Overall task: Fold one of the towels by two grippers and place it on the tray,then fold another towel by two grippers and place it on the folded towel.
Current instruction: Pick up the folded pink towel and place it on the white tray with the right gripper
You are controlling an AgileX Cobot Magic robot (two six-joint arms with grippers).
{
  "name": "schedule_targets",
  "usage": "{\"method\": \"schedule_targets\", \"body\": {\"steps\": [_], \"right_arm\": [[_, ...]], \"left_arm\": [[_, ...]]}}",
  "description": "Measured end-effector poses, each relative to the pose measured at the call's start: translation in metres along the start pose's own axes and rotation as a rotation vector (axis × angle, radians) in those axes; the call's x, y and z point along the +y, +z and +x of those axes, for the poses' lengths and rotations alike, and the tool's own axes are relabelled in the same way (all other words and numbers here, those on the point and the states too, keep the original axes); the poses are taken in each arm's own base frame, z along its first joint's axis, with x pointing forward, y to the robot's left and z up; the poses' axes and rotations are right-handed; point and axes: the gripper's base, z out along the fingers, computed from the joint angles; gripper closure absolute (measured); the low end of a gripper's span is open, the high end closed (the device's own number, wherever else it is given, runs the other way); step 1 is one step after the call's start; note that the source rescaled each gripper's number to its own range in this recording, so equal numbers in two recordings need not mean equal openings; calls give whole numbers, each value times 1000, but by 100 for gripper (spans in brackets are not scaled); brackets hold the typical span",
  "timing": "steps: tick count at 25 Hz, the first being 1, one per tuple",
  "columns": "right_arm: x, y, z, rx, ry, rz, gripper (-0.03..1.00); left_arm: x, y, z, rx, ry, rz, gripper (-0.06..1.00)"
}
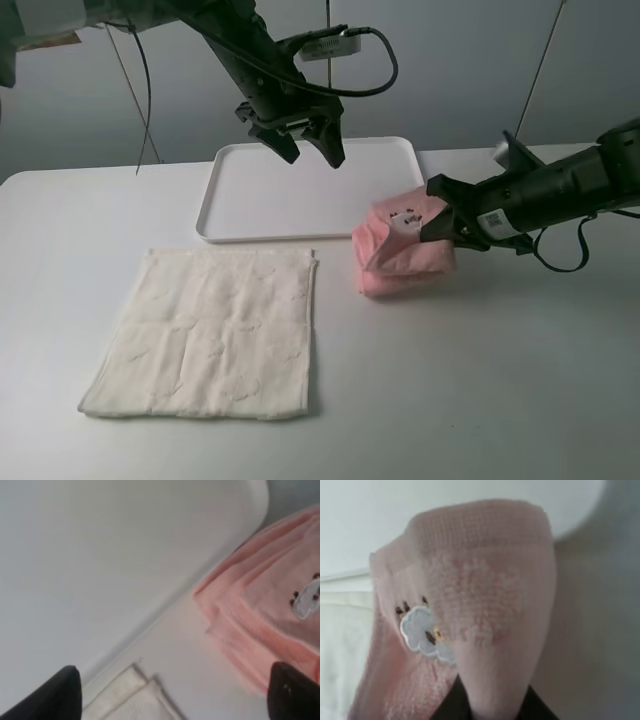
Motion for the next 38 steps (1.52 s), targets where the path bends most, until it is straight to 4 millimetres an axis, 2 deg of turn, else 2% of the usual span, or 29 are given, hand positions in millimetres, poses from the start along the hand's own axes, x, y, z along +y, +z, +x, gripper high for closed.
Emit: {"method": "schedule_targets", "body": {"steps": [3, 7, 10, 16, 18, 22, 25, 28, 33, 38], "right_arm": [[18, -4, -19, 5, -22, -78, 87], [36, -13, -45, 4, -69, -90, 87], [46, -13, -61, 37, -69, -108, 87], [58, 3, -93, 98, -30, -194, 87], [66, 15, -102, 112, -22, -215, 87], [91, 40, -121, 121, -19, -260, 87], [108, 54, -139, 111, 10, -332, 87], [117, 69, -154, 94, 71, -419, 87], [115, 104, -164, 104, 211, -578, 87], [106, 129, -167, 85, 293, -659, 87]], "left_arm": [[10, -16, 5, -15, -9, 11, -2], [28, -33, 22, 0, -35, 5, -2], [41, -42, 46, 30, -72, 22, -2], [59, -66, 101, -42, -125, 13, -2], [63, -75, 118, -70, -141, -8, -2], [68, -80, 145, -95, -170, -45, -2], [69, -77, 156, -100, -190, -53, -2], [70, -68, 163, -106, -214, -50, -2], [69, -61, 168, -116, -237, -36, -2], [69, -60, 168, -128, -234, -35, -2]]}}
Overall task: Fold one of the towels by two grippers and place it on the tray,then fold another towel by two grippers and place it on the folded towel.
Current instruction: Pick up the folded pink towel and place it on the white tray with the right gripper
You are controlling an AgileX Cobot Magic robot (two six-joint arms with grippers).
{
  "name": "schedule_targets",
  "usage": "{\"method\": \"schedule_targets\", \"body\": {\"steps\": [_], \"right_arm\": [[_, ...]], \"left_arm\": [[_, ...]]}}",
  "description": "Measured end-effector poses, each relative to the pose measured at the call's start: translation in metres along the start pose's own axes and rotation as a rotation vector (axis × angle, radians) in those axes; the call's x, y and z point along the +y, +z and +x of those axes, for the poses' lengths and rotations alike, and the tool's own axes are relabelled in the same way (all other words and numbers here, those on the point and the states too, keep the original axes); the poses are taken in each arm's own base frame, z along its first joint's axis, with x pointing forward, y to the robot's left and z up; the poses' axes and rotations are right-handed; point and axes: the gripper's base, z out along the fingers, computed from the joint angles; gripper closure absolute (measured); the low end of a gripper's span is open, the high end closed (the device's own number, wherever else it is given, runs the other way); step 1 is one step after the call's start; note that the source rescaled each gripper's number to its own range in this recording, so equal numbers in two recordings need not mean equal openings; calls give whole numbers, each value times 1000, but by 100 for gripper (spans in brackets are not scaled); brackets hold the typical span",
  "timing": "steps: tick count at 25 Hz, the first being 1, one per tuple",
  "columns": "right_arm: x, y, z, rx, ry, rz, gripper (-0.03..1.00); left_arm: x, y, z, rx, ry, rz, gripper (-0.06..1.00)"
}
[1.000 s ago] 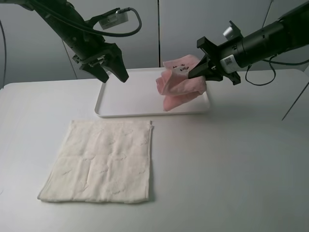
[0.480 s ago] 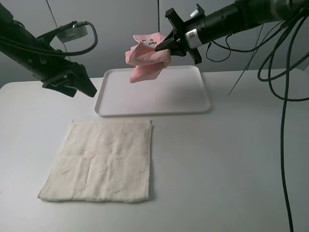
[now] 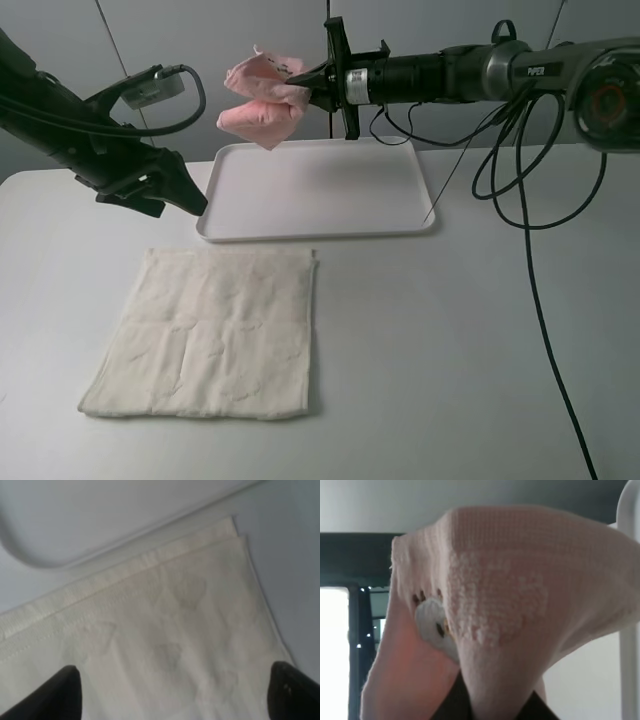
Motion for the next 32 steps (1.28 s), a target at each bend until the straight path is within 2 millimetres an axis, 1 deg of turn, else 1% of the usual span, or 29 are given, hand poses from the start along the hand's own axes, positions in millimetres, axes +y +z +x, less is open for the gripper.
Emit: {"method": "schedule_targets", "body": {"steps": [3, 5, 7, 8, 10, 11, 14, 16, 20, 23, 24, 25, 28, 29, 30, 32], "right_arm": [[-7, 2, -5, -42, -27, -27, 87], [-8, 2, -6, -59, -58, -25, 87], [-9, 2, -6, -54, -95, -2, 87], [-12, 2, -5, -37, -131, 37, 87], [-23, 2, -1, 4, -185, 148, 87], [-32, 1, 1, 24, -195, 209, 87], [-60, -3, 6, 42, -193, 350, 87], [-73, -6, 8, 36, -193, 411, 87], [-89, -10, 10, 29, -221, 502, 87], [-94, -12, 10, 22, -232, 536, 86], [-95, -12, 10, 19, -234, 541, 81], [-95, -12, 10, 14, -235, 542, 70], [-93, -11, 10, 13, -214, 519, 27], [-89, -10, 11, 17, -213, 502, 15], [-87, -10, 12, 23, -219, 491, 9], [-83, -10, 13, 41, -253, 477, 4]], "left_arm": [[-1, 0, -1, -10, 10, 10, -2], [-1, 0, -1, -12, 12, 13, -2], [-1, 0, -1, -15, 15, 13, -2], [-1, 0, -1, -16, 15, 12, -2], [-1, 0, -2, -17, 13, 13, -2], [-1, 0, -2, -17, 14, 13, -2], [-1, 0, -2, -18, 13, 15, -2], [-2, 0, -2, -17, 14, 17, -2], [-2, 0, -1, -15, 14, 20, -2], [-2, 0, -1, -13, 13, 24, -2], [-2, 0, -1, -13, 13, 24, -2], [-2, 0, -1, -13, 13, 24, -2], [-2, 0, -1, -13, 11, 25, -2], [-2, 0, -1, -10, 11, 27, -2], [-3, 0, -1, -7, 11, 30, -2], [-3, 0, 0, 0, 11, 35, -2]]}}
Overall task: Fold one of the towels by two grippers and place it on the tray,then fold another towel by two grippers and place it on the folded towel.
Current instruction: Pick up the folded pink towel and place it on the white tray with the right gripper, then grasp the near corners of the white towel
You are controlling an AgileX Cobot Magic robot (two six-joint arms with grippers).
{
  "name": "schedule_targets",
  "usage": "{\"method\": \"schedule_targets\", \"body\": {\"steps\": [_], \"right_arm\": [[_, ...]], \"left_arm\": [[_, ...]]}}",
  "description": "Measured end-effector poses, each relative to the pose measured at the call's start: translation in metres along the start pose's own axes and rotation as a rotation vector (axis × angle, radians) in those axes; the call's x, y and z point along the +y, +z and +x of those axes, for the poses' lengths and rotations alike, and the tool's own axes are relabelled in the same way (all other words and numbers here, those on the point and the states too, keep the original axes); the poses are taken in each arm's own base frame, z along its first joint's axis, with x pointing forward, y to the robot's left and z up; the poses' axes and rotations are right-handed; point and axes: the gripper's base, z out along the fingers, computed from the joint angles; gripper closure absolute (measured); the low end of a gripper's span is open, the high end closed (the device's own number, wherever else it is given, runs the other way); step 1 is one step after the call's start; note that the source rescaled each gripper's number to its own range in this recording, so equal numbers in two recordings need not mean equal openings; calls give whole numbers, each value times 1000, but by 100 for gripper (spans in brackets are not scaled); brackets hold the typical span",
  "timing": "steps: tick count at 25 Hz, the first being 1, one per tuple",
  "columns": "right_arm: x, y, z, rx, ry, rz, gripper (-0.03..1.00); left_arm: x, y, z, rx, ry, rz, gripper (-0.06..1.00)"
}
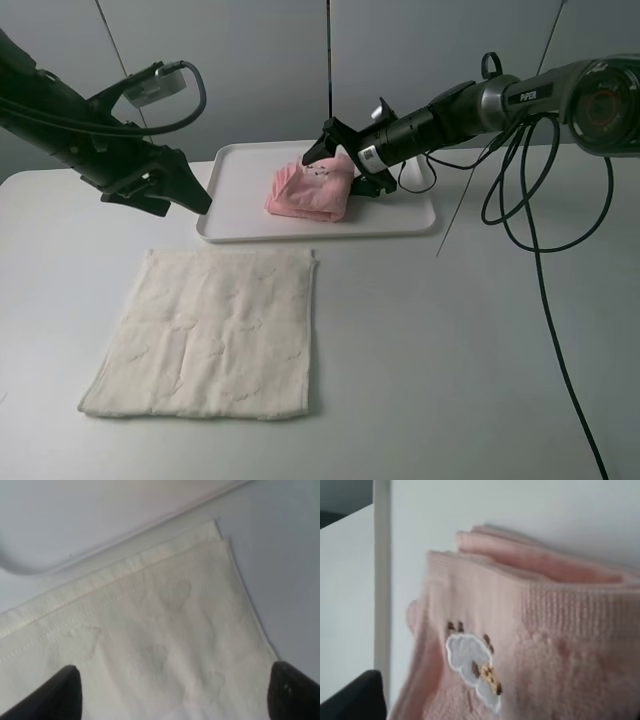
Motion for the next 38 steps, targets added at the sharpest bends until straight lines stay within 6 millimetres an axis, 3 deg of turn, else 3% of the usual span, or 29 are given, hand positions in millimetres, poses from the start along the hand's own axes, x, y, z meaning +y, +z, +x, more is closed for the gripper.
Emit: {"method": "schedule_targets", "body": {"steps": [5, 10, 14, 21, 28, 32, 38], "right_arm": [[25, -23, -7, -15, -133, 24, 4], [77, -75, -19, -85, -372, 111, 4], [102, -114, -18, -77, -546, 249, 4], [118, -156, 4, 168, -683, 405, 8], [118, -165, 38, 324, -672, 370, 10], [116, -146, 76, 416, -714, 374, 10], [130, -110, 146, 549, -931, 442, 10]], "left_arm": [[-1, 0, 2, 18, 1, 12, -2], [-2, -1, 3, 27, 10, 15, -2], [-5, -11, 2, 9, 45, -5, -2], [-9, -39, 8, 39, 222, -127, -2], [-9, -49, 20, 170, 388, -154, -2], [-12, -51, 25, 225, 491, -117, -2], [-17, -46, 32, 272, 554, -88, -2]]}}
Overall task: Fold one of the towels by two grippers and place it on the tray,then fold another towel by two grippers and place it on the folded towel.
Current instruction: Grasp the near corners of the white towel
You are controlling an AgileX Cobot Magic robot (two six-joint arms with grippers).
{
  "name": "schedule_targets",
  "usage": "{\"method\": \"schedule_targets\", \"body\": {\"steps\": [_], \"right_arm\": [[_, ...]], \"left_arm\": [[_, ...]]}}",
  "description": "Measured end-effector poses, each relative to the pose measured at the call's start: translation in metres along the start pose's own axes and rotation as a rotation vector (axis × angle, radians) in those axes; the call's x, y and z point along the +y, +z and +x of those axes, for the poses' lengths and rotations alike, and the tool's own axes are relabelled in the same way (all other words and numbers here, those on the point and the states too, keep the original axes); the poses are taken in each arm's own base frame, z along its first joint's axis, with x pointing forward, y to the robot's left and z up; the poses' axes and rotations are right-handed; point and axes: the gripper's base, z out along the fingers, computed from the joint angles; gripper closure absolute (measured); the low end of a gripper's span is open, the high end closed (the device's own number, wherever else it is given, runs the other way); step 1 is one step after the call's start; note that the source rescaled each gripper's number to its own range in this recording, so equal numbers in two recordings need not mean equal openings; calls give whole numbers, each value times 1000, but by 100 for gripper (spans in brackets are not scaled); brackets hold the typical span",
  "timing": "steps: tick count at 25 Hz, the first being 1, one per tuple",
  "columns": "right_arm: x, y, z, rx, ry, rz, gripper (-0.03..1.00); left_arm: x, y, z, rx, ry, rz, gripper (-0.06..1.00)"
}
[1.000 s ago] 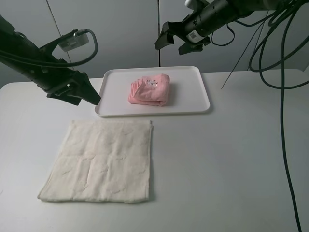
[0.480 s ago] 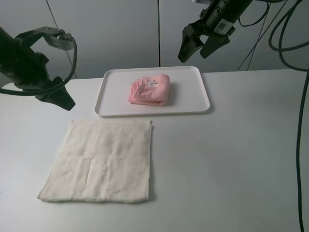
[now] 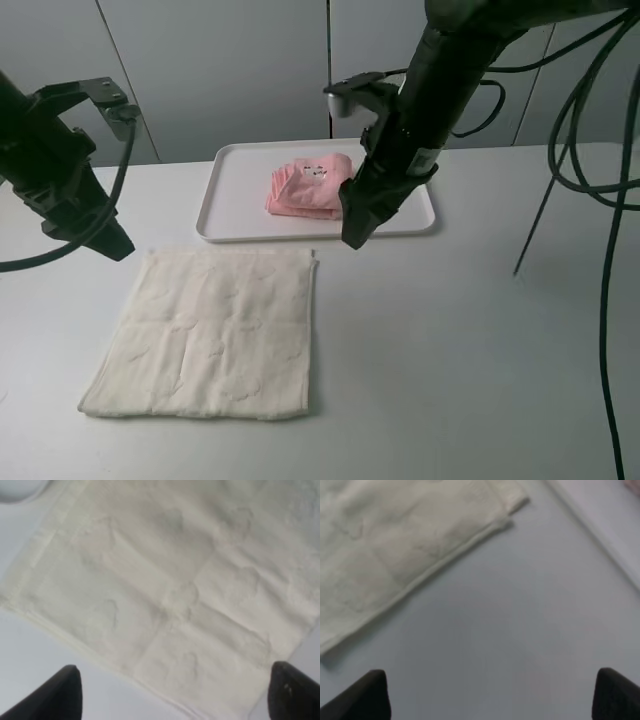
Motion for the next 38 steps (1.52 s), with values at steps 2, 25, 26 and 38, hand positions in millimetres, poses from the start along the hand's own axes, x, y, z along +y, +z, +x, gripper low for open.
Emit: {"method": "schedule_targets", "body": {"steps": [2, 25, 26, 38], "right_arm": [[22, 11, 0, 24, -56, -11, 10], [128, 36, -13, 57, -581, 13, 10], [130, 37, -13, 55, -620, 12, 10], [152, 92, -10, 158, -696, -33, 2]], "left_arm": [[-12, 9, -2, 31, 66, 18, -2], [-54, 80, 30, 242, 525, -90, -2], [-55, 83, 35, 259, 536, -83, -2], [-75, 110, 82, 324, 550, -22, -2]]}}
